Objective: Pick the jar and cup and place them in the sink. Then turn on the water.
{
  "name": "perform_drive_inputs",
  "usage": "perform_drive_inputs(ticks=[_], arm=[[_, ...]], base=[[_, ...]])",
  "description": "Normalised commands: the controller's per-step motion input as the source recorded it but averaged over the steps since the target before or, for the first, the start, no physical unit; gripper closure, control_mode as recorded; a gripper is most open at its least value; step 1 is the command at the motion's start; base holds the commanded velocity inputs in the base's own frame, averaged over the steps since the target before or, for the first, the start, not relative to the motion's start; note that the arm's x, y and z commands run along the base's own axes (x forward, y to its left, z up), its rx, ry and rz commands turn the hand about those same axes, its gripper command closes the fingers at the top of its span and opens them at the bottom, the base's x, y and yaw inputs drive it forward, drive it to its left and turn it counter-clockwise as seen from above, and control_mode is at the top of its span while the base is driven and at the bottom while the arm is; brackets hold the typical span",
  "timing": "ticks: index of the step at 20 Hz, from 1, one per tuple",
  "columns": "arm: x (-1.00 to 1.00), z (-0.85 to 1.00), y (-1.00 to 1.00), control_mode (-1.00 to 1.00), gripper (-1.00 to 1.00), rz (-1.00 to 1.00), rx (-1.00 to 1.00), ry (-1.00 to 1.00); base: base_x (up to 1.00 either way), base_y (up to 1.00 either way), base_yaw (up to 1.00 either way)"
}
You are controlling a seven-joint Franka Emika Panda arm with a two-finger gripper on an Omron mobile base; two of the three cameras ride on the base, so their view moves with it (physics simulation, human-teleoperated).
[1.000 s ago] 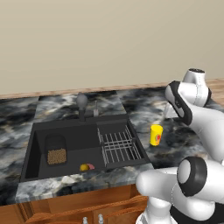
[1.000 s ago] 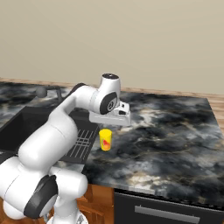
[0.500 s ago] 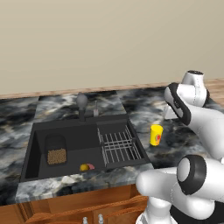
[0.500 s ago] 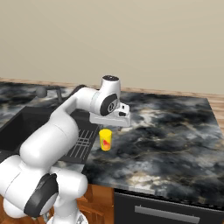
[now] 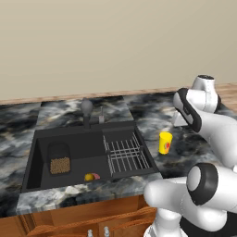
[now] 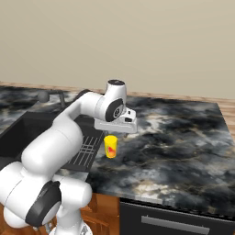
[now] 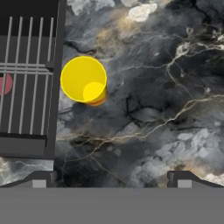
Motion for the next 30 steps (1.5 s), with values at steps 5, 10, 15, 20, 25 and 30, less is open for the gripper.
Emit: perform_drive_inputs(ticks=[5, 10, 15, 20, 25, 30], arm=[[0.01, 0.00, 0.00, -1.00, -1.00, 0.00, 0.00, 0.00], [0.08, -0.01, 0.02, -1.00, -1.00, 0.00, 0.00, 0.00], [0.19, 0.00, 0.08, -1.00, -1.00, 0.00, 0.00, 0.00], [0.18, -0.01, 0.04, -1.00, -1.00, 0.00, 0.00, 0.00], [0.11, -0.09, 0.00, -1.00, -1.00, 0.00, 0.00, 0.00], [0.16, -0.06, 0.00, -1.00, -1.00, 0.00, 0.00, 0.00]], base=[[0.00, 0.00, 0.00], [0.00, 0.00, 0.00], [0.00, 0.00, 0.00], [0.00, 0.00, 0.00], [0.00, 0.00, 0.00], [0.00, 0.00, 0.00]])
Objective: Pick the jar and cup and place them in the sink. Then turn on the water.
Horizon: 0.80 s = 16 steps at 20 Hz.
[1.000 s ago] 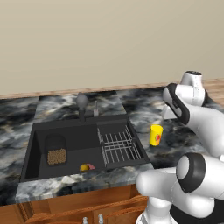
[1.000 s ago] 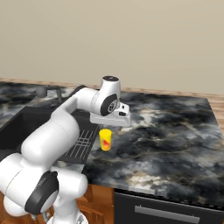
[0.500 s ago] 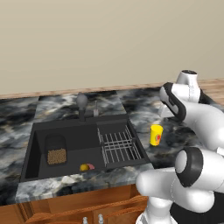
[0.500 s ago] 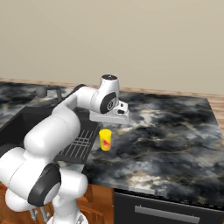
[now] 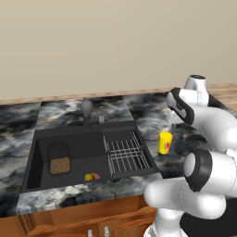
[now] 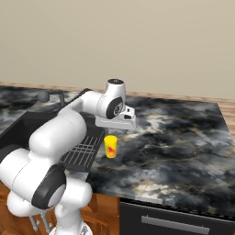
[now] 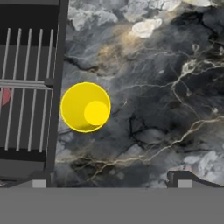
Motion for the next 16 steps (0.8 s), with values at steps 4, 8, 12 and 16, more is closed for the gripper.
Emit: perform_drive_inputs(ticks=[4, 8, 12, 16], arm=[[0.14, -0.13, 0.00, -1.00, -1.00, 0.00, 0.00, 0.00], [0.12, -0.18, 0.00, -1.00, -1.00, 0.00, 0.00, 0.00], [0.11, -0.19, 0.00, -1.00, -1.00, 0.00, 0.00, 0.00], [0.12, -0.20, 0.00, -1.00, -1.00, 0.00, -0.01, 0.00]], base=[[0.00, 0.00, 0.00], [0.00, 0.00, 0.00], [0.00, 0.00, 0.00], [0.00, 0.00, 0.00]])
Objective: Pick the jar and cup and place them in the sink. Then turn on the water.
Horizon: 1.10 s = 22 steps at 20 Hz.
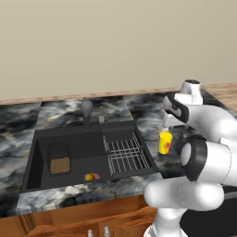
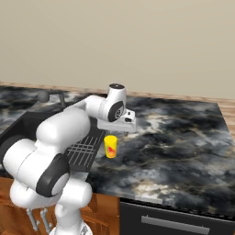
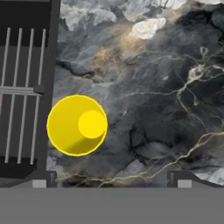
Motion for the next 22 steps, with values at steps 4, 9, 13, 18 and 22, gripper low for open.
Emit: perform_drive_inputs(ticks=[4, 9, 13, 18, 22], arm=[[0.14, -0.18, 0.00, -1.00, -1.00, 0.00, -0.02, 0.00], [0.11, -0.19, 0.00, -1.00, -1.00, 0.00, -0.01, 0.00], [0.07, -0.16, 0.01, -1.00, -1.00, 0.00, -0.01, 0.00], [0.01, -0.10, 0.06, -1.00, -1.00, 0.00, -0.01, 0.00], [0.00, -0.06, 0.05, -1.00, -1.00, 0.00, 0.00, 0.00]], base=[[0.00, 0.00, 0.00], [0.00, 0.00, 0.00], [0.00, 0.00, 0.00], [0.00, 0.00, 0.00], [0.00, 0.00, 0.00]])
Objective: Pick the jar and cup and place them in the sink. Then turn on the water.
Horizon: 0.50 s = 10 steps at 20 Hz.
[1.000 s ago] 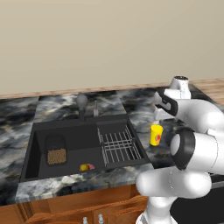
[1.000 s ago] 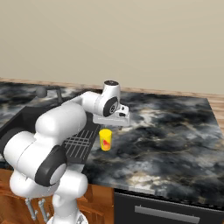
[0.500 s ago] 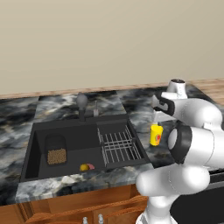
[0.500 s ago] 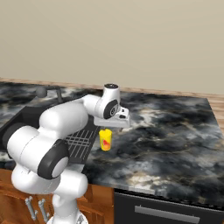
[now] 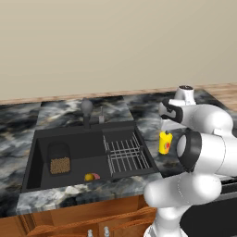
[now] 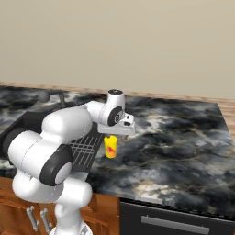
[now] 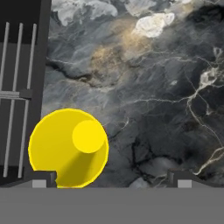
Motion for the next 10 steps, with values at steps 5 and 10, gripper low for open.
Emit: perform_drive_inputs(ticks=[5, 10], arm=[[0.00, -0.10, 0.01, -1.00, -1.00, 0.00, 0.00, 0.00], [0.00, -0.07, 0.00, -1.00, -1.00, 0.00, 0.00, 0.00]], base=[[0.00, 0.00, 0.00], [0.00, 0.00, 0.00]])
